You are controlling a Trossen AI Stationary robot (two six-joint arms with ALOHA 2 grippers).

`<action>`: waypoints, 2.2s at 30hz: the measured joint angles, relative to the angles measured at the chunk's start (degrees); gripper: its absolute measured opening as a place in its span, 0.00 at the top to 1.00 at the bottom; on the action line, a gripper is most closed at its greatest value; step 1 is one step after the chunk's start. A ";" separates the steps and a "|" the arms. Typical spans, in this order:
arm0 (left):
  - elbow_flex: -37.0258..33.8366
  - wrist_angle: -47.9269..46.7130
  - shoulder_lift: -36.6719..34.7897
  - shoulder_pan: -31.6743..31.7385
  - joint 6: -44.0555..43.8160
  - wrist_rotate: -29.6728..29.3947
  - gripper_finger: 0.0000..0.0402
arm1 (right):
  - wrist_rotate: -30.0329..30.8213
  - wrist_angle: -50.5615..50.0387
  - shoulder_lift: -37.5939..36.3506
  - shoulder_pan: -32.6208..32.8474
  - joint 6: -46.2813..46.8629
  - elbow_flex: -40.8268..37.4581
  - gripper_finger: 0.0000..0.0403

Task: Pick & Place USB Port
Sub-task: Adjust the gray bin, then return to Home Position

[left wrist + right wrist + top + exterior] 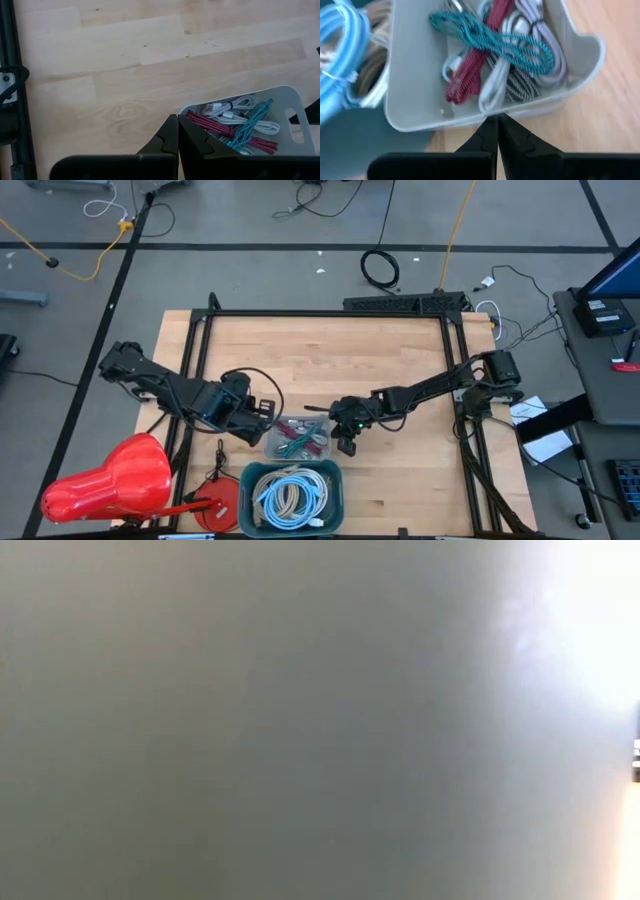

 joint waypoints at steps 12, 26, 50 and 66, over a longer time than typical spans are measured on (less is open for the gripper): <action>0.00 -0.70 -0.33 0.03 -0.91 -6.70 1.00 | -1.12 -3.33 -1.42 -0.63 -2.17 0.93 1.00; -2.98 4.40 -18.04 -0.53 20.70 -32.71 1.00 | 6.25 -16.71 -36.94 -4.01 -22.39 -0.50 1.00; -61.18 29.60 -72.92 -25.79 26.41 -45.88 1.00 | 12.63 -2.65 -89.67 -8.08 -12.10 -48.29 1.00; -67.87 31.08 -76.61 -26.90 16.07 -48.44 1.00 | 15.31 0.04 -90.23 -8.04 -6.41 -55.76 1.00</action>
